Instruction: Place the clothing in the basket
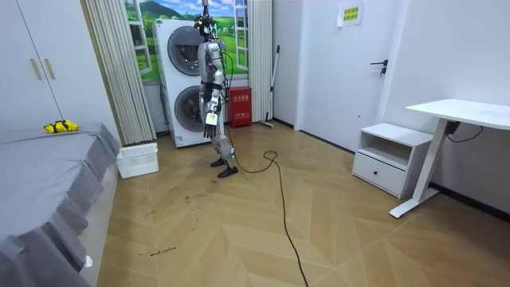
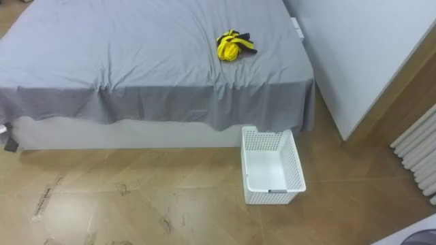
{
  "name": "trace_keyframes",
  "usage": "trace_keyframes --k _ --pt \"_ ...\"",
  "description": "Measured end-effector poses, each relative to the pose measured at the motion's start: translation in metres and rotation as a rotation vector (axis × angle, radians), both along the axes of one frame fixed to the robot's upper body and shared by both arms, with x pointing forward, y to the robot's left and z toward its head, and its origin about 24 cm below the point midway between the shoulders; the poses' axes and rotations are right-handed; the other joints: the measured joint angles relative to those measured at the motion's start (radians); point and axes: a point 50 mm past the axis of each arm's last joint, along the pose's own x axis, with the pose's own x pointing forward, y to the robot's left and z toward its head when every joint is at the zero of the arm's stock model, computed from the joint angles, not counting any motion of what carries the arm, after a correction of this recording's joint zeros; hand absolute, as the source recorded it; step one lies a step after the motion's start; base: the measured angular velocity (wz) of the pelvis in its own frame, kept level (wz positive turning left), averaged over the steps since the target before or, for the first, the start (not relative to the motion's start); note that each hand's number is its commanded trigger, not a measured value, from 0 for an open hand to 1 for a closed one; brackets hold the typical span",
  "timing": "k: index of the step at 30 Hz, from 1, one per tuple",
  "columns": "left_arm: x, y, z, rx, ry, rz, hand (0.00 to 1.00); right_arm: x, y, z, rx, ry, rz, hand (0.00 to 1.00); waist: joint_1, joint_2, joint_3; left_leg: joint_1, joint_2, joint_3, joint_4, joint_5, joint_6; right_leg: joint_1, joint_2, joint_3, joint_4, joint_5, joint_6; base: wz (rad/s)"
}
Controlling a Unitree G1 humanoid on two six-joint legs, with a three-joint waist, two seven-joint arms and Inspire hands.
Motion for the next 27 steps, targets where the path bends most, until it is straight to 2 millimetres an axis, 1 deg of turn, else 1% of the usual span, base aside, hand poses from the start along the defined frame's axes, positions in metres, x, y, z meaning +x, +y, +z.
trace_keyframes --k 6,13,21,23,24,26,27 --pt "-0.0004 0.0002 0.0 0.006 0.004 -0.015 0.0 0.0006 0.0001 0.0 0.002 -0.002 -0.006 0.0 0.0 -0.001 0.0006 0.003 -0.001 -0.004 0.0 0.0 0.0 0.014 -0.001 -0.007 -0.009 0.0 0.0 0.02" --pt "0.002 -0.0002 0.0006 0.013 -0.001 -0.038 0.0 0.0003 0.0002 0.0 0.009 -0.004 -0.027 0.0 -0.003 -0.002 0.0006 -0.008 -0.011 -0.038 0.012 0.0 0.001 0.017 -0.011 -0.043 -0.01 -0.005 0.003 0.14" --pt "0.002 0.0 0.0005 0.001 -0.006 -0.005 0.0 -0.0028 0.0018 -0.0001 0.045 -0.013 -0.06 0.0 0.003 -0.004 -0.0002 -0.017 -0.014 -0.041 0.015 0.0 0.001 0.01 -0.014 -0.045 -0.008 -0.008 0.005 0.01" --pt "0.0025 0.0003 0.0006 0.0 -0.008 -0.002 0.0 -0.0025 0.0019 -0.0001 0.047 -0.015 -0.051 0.0 0.003 -0.01 -0.0019 -0.02 -0.013 -0.042 0.017 0.0 0.001 0.007 -0.013 -0.048 -0.003 -0.012 0.003 0.02" --pt "0.0025 0.001 0.0007 -0.001 -0.009 0.002 0.0 -0.0025 0.0018 0.0 0.05 -0.017 -0.049 0.0 0.003 -0.006 0.0 -0.025 -0.009 -0.041 0.026 -0.003 0.001 0.0 -0.012 -0.049 0.01 -0.018 0.001 0.04" --pt "0.0031 0.002 0.001 -0.003 -0.016 0.012 0.0 -0.0021 0.0007 0.0002 0.056 -0.02 -0.049 0.0 0.001 -0.009 0.0005 -0.051 0.001 -0.041 0.087 -0.029 -0.004 -0.009 -0.007 -0.054 0.037 -0.034 -0.006 0.05" --pt "0.0037 0.0035 0.0014 -0.009 -0.028 0.034 0.0 -0.0026 0.0008 0.0002 0.06 -0.021 -0.048 0.0 0.001 -0.007 0.0022 -0.078 0.011 -0.041 0.148 -0.051 -0.011 -0.019 -0.001 -0.055 0.062 -0.05 -0.011 0.06"
